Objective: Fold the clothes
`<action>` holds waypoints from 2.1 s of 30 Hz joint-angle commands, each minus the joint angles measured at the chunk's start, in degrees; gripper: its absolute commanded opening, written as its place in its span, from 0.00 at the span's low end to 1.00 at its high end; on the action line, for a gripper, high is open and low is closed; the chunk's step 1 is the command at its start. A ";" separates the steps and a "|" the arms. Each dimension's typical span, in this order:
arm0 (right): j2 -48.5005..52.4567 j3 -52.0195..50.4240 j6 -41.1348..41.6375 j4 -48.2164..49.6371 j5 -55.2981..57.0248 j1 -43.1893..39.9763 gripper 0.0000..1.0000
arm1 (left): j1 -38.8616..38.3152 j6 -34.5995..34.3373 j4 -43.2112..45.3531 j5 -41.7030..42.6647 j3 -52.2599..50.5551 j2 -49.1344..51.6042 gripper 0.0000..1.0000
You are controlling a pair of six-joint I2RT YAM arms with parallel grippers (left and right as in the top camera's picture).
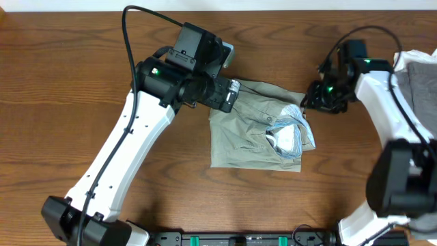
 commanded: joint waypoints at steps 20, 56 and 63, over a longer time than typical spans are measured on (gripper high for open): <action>-3.37 -0.63 10.80 -2.08 -1.88 12.94 0.49 | 0.09 0.37 -0.11 -2.93 -0.09 -0.11 0.93; -4.09 -1.95 3.04 15.02 -1.29 0.22 0.16 | 0.09 0.35 -0.33 -2.89 -0.09 -0.07 0.94; 4.48 -7.98 9.88 17.40 15.58 0.28 0.05 | 0.09 0.31 -0.70 -2.86 -0.09 -0.02 0.94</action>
